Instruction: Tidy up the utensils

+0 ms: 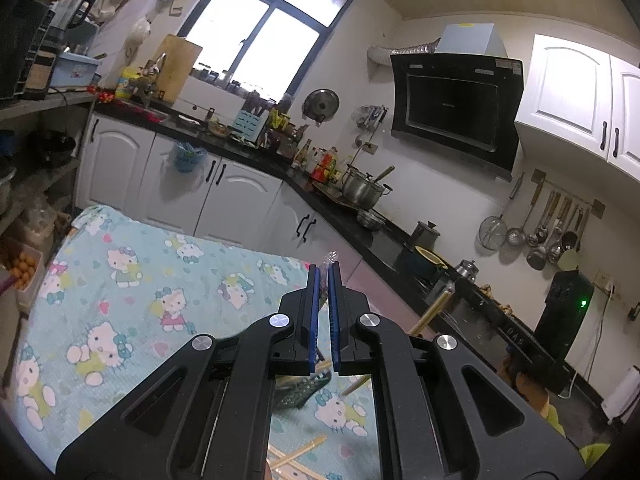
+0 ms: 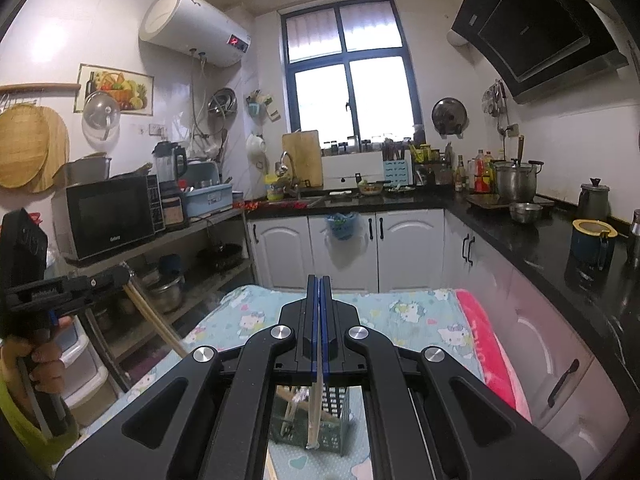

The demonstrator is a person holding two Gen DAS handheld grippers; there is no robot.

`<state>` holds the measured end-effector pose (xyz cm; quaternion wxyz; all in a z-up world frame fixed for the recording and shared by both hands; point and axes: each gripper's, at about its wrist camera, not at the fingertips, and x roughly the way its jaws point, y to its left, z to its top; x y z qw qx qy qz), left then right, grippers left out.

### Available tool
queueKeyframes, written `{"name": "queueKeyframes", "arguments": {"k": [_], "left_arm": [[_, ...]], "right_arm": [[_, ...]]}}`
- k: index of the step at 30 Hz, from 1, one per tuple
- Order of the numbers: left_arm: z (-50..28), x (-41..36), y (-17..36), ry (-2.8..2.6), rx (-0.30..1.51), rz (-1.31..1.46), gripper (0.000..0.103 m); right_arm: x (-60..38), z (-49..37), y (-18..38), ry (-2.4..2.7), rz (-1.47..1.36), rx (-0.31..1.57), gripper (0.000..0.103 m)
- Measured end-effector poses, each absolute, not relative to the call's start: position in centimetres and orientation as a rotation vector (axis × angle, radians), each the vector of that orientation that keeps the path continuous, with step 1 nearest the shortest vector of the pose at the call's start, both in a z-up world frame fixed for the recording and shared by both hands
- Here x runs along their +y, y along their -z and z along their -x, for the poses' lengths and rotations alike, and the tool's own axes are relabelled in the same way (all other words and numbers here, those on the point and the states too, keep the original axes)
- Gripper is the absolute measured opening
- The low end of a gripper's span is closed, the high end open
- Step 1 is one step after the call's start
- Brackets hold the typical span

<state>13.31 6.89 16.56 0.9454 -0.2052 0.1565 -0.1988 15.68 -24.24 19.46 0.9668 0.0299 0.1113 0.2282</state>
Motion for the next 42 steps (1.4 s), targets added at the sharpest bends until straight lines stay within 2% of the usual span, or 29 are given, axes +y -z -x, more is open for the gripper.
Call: {"name": "queueKeyframes", "arguments": {"k": [21, 42], "left_arm": [[-17.0, 7.3, -16.6, 0.349, 0.316, 0.428, 0.002], [-19.1, 6.8, -12.9, 0.337, 0.380, 0.454, 0.002]], "right_arm": [[-23.3, -20.1, -21.3, -0.427, -0.071, 0.200, 0.001], [-21.0, -22.8, -17.4, -0.431, -0.072, 0.279, 0.001]]}}
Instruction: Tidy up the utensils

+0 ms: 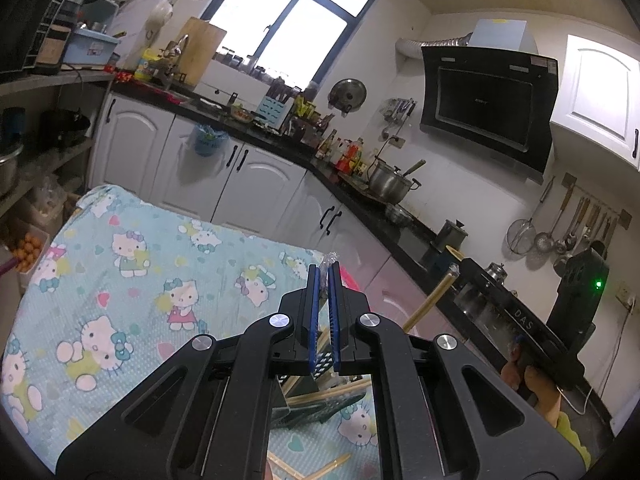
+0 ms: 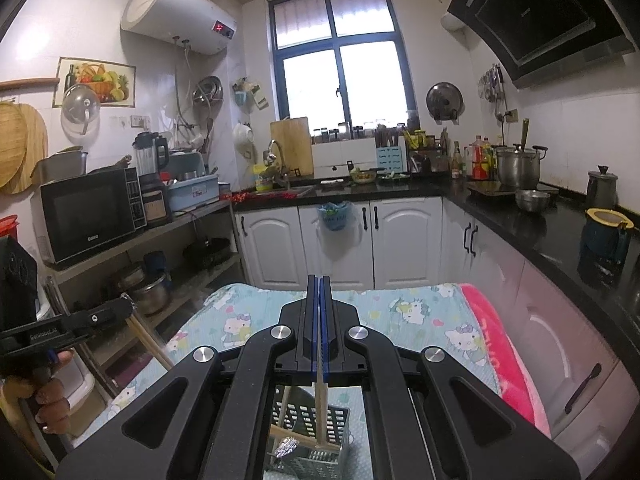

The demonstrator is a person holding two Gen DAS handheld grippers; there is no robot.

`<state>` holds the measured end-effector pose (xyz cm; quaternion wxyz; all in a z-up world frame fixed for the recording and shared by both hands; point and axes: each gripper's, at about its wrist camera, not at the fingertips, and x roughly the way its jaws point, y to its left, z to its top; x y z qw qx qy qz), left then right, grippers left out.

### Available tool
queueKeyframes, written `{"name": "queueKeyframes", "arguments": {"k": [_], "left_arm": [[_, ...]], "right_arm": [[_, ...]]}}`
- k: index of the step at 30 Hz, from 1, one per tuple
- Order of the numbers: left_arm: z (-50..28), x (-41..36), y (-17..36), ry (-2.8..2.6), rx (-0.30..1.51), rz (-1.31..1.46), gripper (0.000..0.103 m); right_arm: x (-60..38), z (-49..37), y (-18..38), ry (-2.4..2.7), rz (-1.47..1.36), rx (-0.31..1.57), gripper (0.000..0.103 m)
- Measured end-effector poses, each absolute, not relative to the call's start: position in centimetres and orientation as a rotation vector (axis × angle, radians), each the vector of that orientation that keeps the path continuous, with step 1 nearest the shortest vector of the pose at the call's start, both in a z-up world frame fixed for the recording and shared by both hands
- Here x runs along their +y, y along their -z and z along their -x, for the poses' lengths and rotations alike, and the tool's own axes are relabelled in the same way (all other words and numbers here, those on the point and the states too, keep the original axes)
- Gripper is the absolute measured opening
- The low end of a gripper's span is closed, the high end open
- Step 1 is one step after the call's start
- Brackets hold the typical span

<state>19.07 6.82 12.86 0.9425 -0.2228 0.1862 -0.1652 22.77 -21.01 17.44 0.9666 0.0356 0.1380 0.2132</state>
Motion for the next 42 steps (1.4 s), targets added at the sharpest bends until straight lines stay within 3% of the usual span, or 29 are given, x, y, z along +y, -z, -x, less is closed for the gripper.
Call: {"name": "queueKeyframes", "arguments": {"k": [17, 19, 20, 22, 29, 33, 38, 42], "left_arm": [[-20.1, 6.6, -9.6, 0.316, 0.452, 0.472, 0.004], [-20.0, 6.7, -9.4, 0.307, 0.459, 0.473, 0.016], [-19.9, 6.8, -9.3, 0.304, 0.461, 0.477, 0.027], [-19.7, 7.1, -9.2, 0.294, 0.460, 0.479, 0.030], [-18.4, 7.7, -9.8, 0.263, 0.428, 0.471, 0.067], [-17.8, 8.1, -10.1, 0.245, 0.421, 0.469, 0.083], [-17.0, 8.4, -10.0, 0.234, 0.426, 0.475, 0.092], [-16.4, 8.5, -9.8, 0.225, 0.436, 0.468, 0.092]], "right_arm": [[-20.5, -23.7, -14.4, -0.425, -0.088, 0.363, 0.004], [-20.7, -23.8, -14.1, -0.426, -0.096, 0.374, 0.011], [-20.7, -23.7, -14.0, -0.423, -0.098, 0.375, 0.018], [-20.8, -23.5, -13.9, -0.416, -0.102, 0.376, 0.026], [-21.4, -22.8, -13.7, -0.410, -0.107, 0.376, 0.035], [-21.4, -22.8, -13.7, -0.410, -0.107, 0.378, 0.038], [-22.1, -21.7, -13.2, -0.408, -0.114, 0.385, 0.041], [-22.4, -20.8, -12.8, -0.412, -0.117, 0.389, 0.046]]}}
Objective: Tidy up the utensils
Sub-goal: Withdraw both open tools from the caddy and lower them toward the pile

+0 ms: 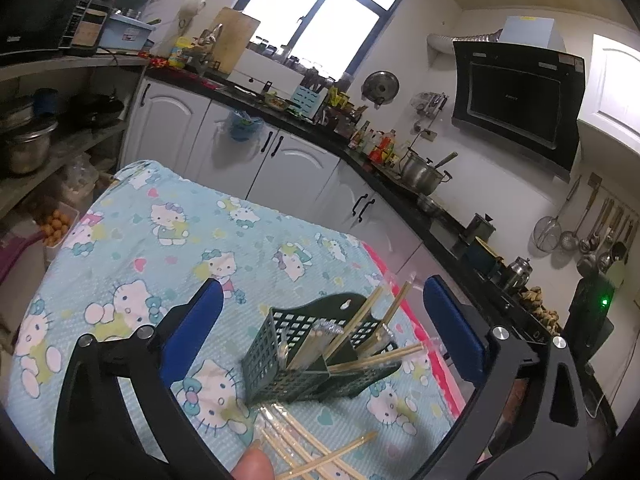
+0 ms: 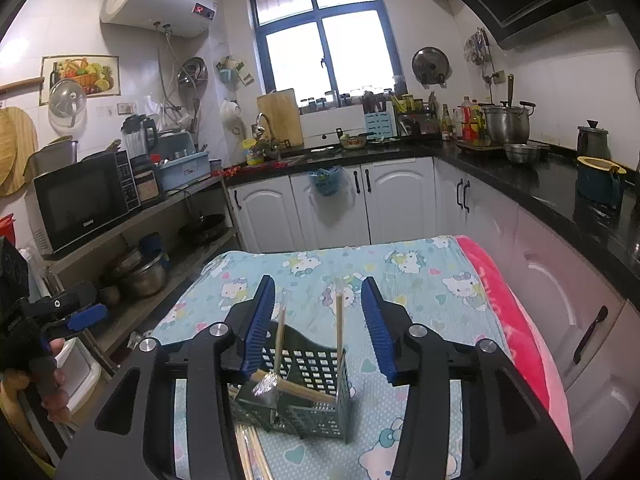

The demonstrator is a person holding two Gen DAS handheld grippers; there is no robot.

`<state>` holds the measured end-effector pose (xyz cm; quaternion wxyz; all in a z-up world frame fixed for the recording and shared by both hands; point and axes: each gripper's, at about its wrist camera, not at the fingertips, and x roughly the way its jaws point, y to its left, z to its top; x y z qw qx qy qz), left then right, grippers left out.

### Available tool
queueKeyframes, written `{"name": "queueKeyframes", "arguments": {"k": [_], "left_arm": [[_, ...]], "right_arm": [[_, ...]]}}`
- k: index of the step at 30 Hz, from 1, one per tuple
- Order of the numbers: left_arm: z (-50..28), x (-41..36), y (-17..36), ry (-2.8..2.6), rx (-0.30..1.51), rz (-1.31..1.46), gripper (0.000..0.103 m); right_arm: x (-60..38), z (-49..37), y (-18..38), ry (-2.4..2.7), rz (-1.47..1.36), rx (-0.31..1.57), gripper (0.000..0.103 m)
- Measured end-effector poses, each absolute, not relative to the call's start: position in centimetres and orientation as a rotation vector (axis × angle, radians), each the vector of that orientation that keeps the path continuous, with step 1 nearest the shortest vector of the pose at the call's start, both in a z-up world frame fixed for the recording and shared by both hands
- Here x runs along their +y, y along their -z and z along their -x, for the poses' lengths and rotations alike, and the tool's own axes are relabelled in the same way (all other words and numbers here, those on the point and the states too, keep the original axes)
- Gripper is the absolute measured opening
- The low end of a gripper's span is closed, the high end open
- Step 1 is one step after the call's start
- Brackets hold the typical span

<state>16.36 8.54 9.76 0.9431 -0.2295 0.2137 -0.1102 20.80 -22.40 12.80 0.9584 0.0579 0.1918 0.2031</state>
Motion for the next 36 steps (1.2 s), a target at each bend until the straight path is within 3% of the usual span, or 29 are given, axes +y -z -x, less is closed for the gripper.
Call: {"name": "queueKeyframes", "arguments": {"k": [17, 36], "left_arm": [[-13.5, 7.5, -7.5, 0.217, 0.494, 0.416, 0.092], [-11.9, 8.0, -2.5, 0.191, 0.616, 0.437, 0.092]], "right_arm": [[-21.6, -17.0, -10.7, -0.449, -0.059, 0.432, 0.058], [-20.2, -15.2, -5.8, -0.485, 0.007, 0.572, 0.059]]}}
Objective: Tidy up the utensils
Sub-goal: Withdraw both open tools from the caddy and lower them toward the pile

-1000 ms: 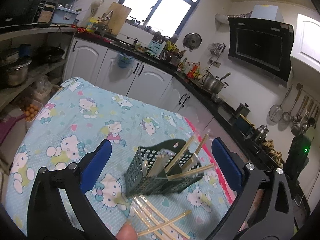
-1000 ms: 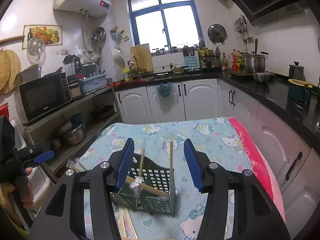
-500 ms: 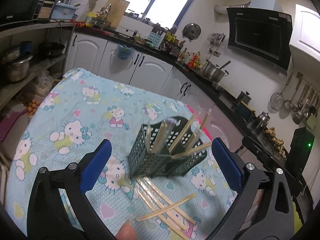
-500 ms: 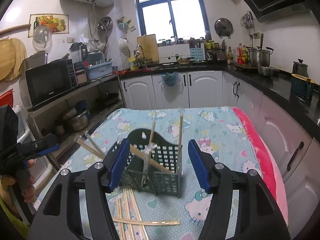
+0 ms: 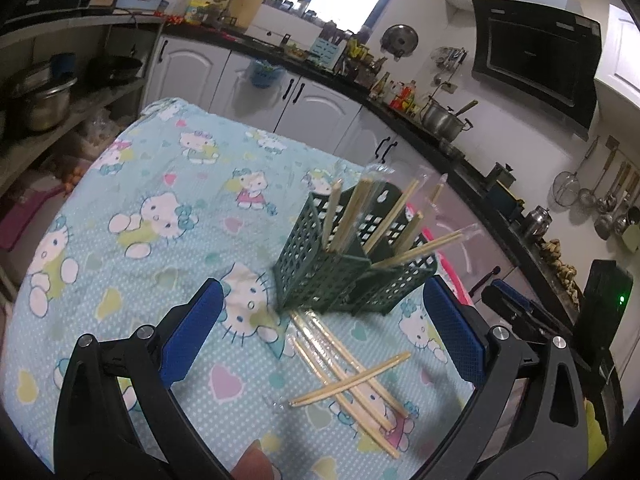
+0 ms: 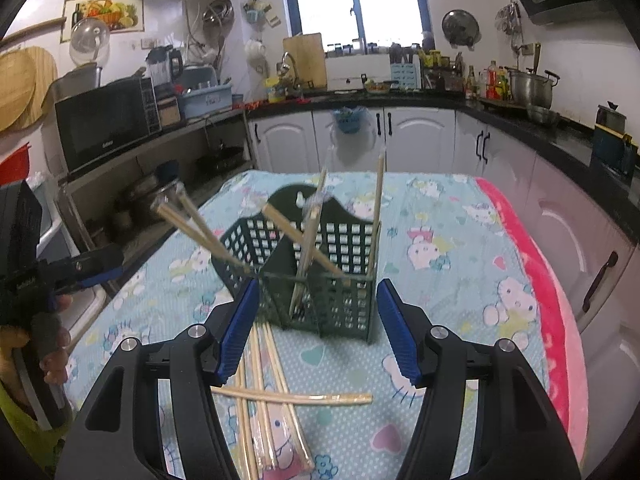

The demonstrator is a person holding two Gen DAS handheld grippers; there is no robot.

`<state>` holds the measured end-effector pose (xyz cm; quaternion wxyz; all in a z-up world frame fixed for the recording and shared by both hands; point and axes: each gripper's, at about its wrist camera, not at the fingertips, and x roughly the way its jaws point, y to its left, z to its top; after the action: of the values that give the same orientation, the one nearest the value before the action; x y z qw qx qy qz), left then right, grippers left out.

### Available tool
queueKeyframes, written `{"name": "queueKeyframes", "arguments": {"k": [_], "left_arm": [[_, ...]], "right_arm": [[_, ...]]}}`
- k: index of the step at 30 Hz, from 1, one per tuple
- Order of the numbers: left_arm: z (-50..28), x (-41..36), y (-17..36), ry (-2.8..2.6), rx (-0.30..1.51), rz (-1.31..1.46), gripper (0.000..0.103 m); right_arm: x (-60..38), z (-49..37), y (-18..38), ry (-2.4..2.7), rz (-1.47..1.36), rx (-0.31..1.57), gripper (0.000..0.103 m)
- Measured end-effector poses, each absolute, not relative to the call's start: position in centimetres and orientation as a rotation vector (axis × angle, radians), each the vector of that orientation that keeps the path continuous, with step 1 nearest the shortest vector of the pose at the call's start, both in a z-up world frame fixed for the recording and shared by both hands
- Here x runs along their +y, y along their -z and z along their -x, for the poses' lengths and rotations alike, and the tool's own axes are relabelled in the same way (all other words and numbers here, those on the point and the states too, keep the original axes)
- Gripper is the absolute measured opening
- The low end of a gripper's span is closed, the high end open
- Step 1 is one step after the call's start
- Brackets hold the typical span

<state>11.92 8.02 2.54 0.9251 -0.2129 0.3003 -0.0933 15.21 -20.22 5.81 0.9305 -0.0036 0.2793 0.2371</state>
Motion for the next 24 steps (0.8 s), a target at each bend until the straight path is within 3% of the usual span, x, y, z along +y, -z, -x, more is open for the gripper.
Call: {"name": "queueKeyframes", "arguments": {"k": [13, 24], "left_arm": [[-12.2, 8.2, 0.0, 0.192, 0.691, 0.464, 0.092], [-13.1, 7.2, 2.6, 0.233, 0.791, 0.504, 0.061]], "right_arm": [[-19.4, -14.6, -3.2, -0.513, 0.067, 0.642, 0.059], [-20.1, -14.3, -1.0, -0.499, 0.086, 0.702, 0.059]]}}
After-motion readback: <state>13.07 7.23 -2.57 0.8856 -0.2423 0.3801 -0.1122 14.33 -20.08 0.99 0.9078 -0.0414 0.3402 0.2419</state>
